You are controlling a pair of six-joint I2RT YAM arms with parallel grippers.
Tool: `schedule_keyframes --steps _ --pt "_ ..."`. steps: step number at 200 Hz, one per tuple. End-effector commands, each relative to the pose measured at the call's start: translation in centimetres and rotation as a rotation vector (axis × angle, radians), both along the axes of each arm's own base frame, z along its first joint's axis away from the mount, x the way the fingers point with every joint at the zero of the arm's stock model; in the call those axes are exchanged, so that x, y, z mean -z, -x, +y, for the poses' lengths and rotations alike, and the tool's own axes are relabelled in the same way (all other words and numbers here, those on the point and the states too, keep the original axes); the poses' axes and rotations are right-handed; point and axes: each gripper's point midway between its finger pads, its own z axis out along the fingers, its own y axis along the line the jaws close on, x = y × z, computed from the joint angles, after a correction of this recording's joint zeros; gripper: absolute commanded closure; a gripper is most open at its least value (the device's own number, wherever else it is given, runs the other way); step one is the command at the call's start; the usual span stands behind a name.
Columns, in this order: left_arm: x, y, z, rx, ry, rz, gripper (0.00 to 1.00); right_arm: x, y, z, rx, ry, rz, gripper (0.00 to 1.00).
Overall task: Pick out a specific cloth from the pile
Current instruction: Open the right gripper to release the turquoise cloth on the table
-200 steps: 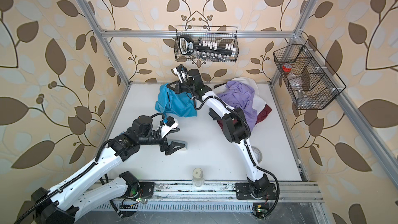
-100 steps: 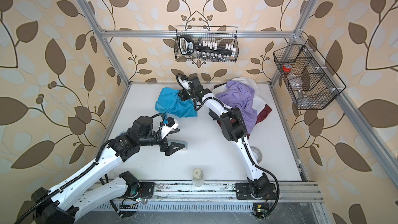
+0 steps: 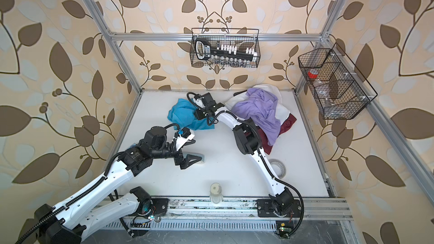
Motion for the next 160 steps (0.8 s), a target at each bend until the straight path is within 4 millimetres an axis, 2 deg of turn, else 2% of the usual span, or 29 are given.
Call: schedule_keyframes --steps 1,54,102,126,160 --pt "-0.4 0.3 -0.2 0.025 0.003 -0.040 0.01 0.6 1.7 2.5 -0.056 0.000 0.006 0.81" --pt "-0.5 0.4 -0.2 0.027 0.005 -0.043 0.01 0.8 3.0 5.9 -0.060 -0.079 0.022 0.82" --pt "-0.5 0.6 -0.2 0.027 0.003 -0.048 0.01 1.5 3.1 6.7 -0.063 -0.111 0.033 0.82" --pt "-0.5 0.5 -0.1 0.027 0.001 -0.051 0.01 0.5 3.2 6.4 -0.069 -0.102 0.013 0.73" --pt "-0.6 0.7 -0.1 0.028 0.004 -0.053 0.01 -2.8 3.6 6.0 -0.092 -0.102 -0.038 0.41"
